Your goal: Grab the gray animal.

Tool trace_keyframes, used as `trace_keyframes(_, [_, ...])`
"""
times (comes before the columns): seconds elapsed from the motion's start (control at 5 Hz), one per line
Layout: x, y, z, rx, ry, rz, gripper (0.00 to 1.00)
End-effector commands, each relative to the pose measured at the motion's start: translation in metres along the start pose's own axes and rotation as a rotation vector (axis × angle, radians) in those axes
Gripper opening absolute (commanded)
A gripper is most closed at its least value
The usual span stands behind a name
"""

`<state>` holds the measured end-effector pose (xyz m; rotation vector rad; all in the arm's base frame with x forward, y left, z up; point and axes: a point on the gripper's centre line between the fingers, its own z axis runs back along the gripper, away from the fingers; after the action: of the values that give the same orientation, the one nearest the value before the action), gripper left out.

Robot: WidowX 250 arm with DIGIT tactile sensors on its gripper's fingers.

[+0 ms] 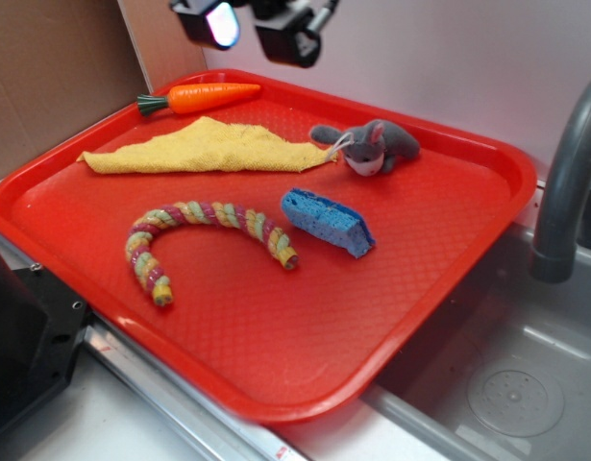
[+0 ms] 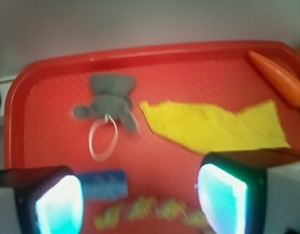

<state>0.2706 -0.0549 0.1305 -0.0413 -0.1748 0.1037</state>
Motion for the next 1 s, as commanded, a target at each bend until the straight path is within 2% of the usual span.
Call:
trace_keyframes(0.0, [0.037,-0.022,-0.027,0.049,-0.02,-0.008,1.0])
trace_keyframes(0.2, [0.042,-0.028,-0.052,0.092,0.018,-0.024,1.0])
trace_keyframes(0.4, [0.044,-0.03,-0.07,0.104,0.05,-0.042,1.0])
trace_keyframes(0.8, [0.046,-0.021,-0.096,0.078,0.125,-0.025,1.0])
